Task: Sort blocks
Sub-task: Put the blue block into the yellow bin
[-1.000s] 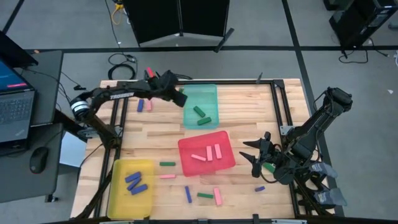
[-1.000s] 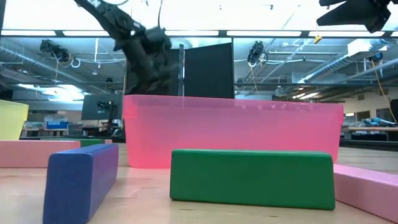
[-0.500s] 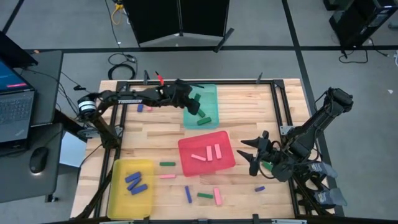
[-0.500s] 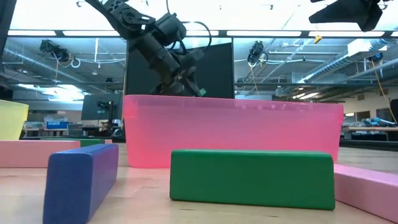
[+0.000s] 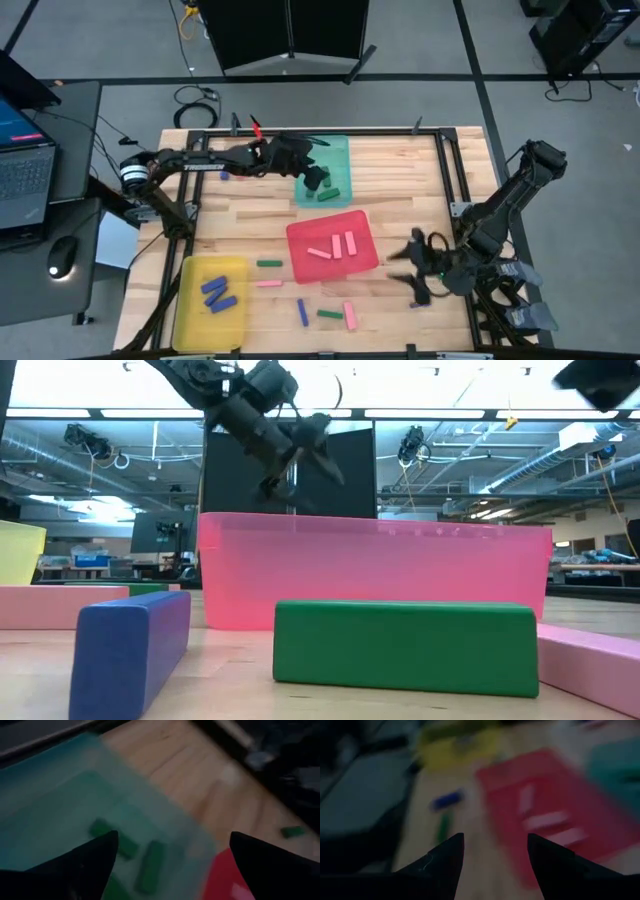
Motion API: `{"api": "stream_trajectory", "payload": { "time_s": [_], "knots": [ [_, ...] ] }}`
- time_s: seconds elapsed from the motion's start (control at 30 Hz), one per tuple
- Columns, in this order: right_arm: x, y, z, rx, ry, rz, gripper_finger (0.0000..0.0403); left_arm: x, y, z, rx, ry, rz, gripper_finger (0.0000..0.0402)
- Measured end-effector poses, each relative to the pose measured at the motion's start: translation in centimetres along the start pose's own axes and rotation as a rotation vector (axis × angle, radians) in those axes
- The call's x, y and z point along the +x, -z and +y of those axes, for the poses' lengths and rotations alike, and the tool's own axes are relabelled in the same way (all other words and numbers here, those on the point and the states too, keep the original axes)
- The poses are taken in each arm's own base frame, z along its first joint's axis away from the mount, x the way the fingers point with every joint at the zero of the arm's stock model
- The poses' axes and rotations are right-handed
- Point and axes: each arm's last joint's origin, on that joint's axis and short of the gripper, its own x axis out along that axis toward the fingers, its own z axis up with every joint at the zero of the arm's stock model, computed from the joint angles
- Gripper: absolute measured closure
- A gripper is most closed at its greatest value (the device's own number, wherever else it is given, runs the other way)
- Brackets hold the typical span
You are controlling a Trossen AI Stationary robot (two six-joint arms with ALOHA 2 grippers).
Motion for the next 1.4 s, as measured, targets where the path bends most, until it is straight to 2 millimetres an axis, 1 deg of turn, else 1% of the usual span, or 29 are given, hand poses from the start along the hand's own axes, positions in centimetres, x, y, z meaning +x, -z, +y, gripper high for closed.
{"api": "stream_trajectory", "payload": {
  "time_s": [0.17,0.23,0.37,0.43,0.6,0.77,0.93,1.17,1.3,1.4],
  "knots": [
    [-1.4,1.5,1.6,-0.093,-0.214,0.141,0.0173,-1.9,-0.1,-2.0,0.056,0.012,-0.06,0.0011],
    [-2.0,2.0,2.2,-0.116,-0.266,0.17,0.0173,-2.6,-0.1,-2.8,0.068,0.02,-0.081,0.0011],
    [-2.8,2.7,2.8,-0.1,-0.33,0.218,0.017,-3.8,0.3,-4.4,0.092,0.039,-0.108,0.0011],
    [-3.0,3.0,2.8,-0.086,-0.323,0.241,0.0164,-4.2,0.5,-5.1,0.102,0.05,-0.118,0.0011],
    [-3.1,4.3,2.2,-0.073,-0.233,0.339,0.0138,-4.9,1.5,-6.8,0.124,0.075,-0.115,0.0011],
    [-2.6,5.8,2.7,-0.105,-0.209,0.41,0.0118,-5.7,2.3,-8.5,0.133,0.111,-0.12,0.0011],
    [-1.9,7.2,3.0,-0.13,-0.17,0.48,0.0117,-7.4,2.6,-9.8,0.144,0.153,-0.158,0.0011],
    [-0.8,8.5,3.3,-0.161,-0.134,0.533,0.0118,-10.7,2.7,-11.6,0.153,0.249,-0.231,0.0011],
    [-0.3,9.2,3.5,-0.176,-0.127,0.575,0.0127,-12.6,2.9,-12.3,0.173,0.264,-0.267,0.0011],
    [0.0,9.7,3.6,-0.188,-0.116,0.599,0.0142,-13.7,3.0,-12.7,0.173,0.273,-0.296,0.0011]
  ]
}}
